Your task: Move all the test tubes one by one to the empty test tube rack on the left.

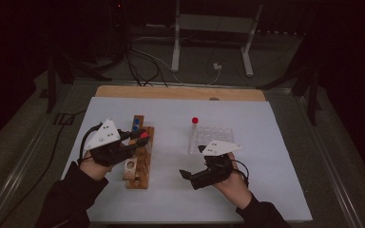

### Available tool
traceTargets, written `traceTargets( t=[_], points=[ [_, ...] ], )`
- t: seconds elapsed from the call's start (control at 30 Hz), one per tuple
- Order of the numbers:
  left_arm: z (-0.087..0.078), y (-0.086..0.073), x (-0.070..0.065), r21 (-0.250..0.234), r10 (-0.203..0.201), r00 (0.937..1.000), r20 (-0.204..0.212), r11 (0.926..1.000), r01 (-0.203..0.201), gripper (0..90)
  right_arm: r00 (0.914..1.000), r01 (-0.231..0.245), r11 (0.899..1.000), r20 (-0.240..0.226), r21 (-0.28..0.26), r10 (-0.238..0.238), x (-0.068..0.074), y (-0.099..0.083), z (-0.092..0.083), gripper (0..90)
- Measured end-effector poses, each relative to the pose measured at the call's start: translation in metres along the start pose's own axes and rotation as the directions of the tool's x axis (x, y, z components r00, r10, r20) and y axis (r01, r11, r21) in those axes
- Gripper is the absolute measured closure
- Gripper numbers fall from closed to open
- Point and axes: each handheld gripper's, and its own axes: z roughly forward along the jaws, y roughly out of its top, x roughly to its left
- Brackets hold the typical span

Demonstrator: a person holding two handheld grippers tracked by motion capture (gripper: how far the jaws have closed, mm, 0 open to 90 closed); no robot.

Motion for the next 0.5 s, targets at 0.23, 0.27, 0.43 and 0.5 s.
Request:
traceTargets(
  t=[0.23,0.27,0.43,0.5],
  points=[
    [-0.012,-0.004,0.006,-0.003,-0.010,0.9992,-0.039,0.9999,0.010,71.5,1.0000,-0.005,1.000,-0.004,-0.002,0.005,-0.001,0.000,-0.001,0.0],
    [-0.014,-0.004,0.006,0.000,-0.009,0.9991,-0.042,1.0000,0.009,71.5,1.0000,-0.003,1.000,-0.002,-0.004,0.003,-0.001,0.000,-0.001,0.0],
    [-0.019,-0.009,0.008,0.011,-0.013,0.9981,-0.060,0.9998,0.013,71.5,1.0000,-0.003,1.000,-0.004,-0.006,0.003,0.000,0.001,-0.002,0.0],
    [-0.021,-0.012,0.009,0.017,-0.016,0.9977,-0.066,0.9997,0.017,71.6,1.0000,-0.001,1.000,-0.003,-0.006,0.001,0.000,0.001,-0.002,0.0]
  ],
)
